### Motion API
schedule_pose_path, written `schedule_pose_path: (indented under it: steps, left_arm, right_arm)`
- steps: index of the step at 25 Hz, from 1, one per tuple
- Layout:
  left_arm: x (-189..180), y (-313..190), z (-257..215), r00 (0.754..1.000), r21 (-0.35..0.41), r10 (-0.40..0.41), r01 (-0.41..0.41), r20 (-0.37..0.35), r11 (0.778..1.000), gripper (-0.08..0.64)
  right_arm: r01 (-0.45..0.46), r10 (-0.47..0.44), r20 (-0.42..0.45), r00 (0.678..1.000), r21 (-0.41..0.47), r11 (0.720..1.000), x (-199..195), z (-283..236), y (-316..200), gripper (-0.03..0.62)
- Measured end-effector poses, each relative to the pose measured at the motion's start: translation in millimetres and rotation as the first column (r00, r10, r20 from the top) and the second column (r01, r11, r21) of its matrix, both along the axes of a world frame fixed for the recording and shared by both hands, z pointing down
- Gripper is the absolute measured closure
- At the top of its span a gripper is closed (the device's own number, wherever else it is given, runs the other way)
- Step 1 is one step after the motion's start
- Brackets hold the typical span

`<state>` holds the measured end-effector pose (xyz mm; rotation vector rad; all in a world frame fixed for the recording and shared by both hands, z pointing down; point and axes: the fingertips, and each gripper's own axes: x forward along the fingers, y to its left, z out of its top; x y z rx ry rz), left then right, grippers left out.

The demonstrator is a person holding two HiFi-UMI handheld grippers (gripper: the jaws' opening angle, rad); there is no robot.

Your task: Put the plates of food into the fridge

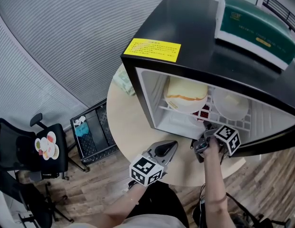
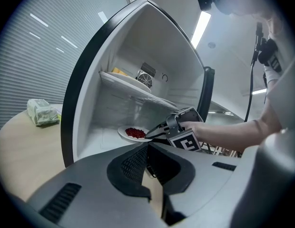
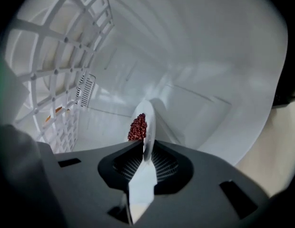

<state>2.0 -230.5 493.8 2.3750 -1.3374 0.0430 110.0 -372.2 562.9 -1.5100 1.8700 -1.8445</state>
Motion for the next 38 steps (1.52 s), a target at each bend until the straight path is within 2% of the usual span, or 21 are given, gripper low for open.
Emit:
schedule_pose_path:
  steps: [3, 8, 12, 15, 18, 20, 26, 29, 32, 38]
  left_arm:
    - [0, -1, -2, 1.0, 0.001, 0.003, -0.003, -0.004, 1.0, 0.555]
    - [-4, -1, -3, 1.0, 0.004, 0.006, -0.006, -0.002, 1.0, 0.555]
    - [-7, 1, -4, 1.0, 0.004, 0.009, -0.008, -0.006, 1.0, 0.555]
    - [-8, 3, -4, 1.0, 0.003, 0.014, -0.014, -0.007, 1.0, 0.555]
    - [-8, 5, -4, 1.0, 0.003, 0.019, -0.019, -0.011, 1.0, 0.555]
    - [-10, 6, -4, 1.0, 0.003, 0.022, -0.022, -0.013, 1.0, 0.555]
    - [-13, 9, -3, 1.0, 0.002, 0.027, -0.027, -0.015, 1.0, 0.555]
    - [-13, 11, -3, 0.999, 0.0, 0.031, -0.031, -0.019, 1.0, 0.555]
    - [-11, 13, -3, 0.999, 0.001, 0.036, -0.036, -0.021, 0.999, 0.556]
    - [-11, 17, -3, 0.999, 0.0, 0.04, -0.04, -0.021, 0.999, 0.555]
  right_arm:
    - [0.027, -0.026, -0.05, 0.998, 0.017, 0.999, -4, -1, 1, 0.533]
    - [0.073, -0.065, -0.121, 0.99, 0.068, 0.995, -14, -8, 2, 0.442]
    - [0.142, -0.113, -0.249, 0.962, 0.104, 0.984, -15, -12, 4, 0.41]
    - [0.201, -0.137, -0.378, 0.916, 0.135, 0.97, -15, -15, 4, 0.403]
    - [0.283, -0.171, -0.529, 0.831, 0.14, 0.949, -15, -14, 7, 0.4]
    - [0.313, -0.181, -0.584, 0.791, 0.133, 0.94, -15, -11, 10, 0.4]
    - [0.349, -0.2, -0.643, 0.739, 0.112, 0.93, -10, -4, 14, 0.394]
    - [0.337, -0.191, -0.635, 0.748, 0.116, 0.934, -7, -3, 14, 0.371]
    - [0.315, -0.172, -0.623, 0.763, 0.126, 0.941, -2, -1, 13, 0.31]
    - [0.333, -0.094, -0.691, 0.716, 0.22, 0.917, 2, -19, 13, 0.304]
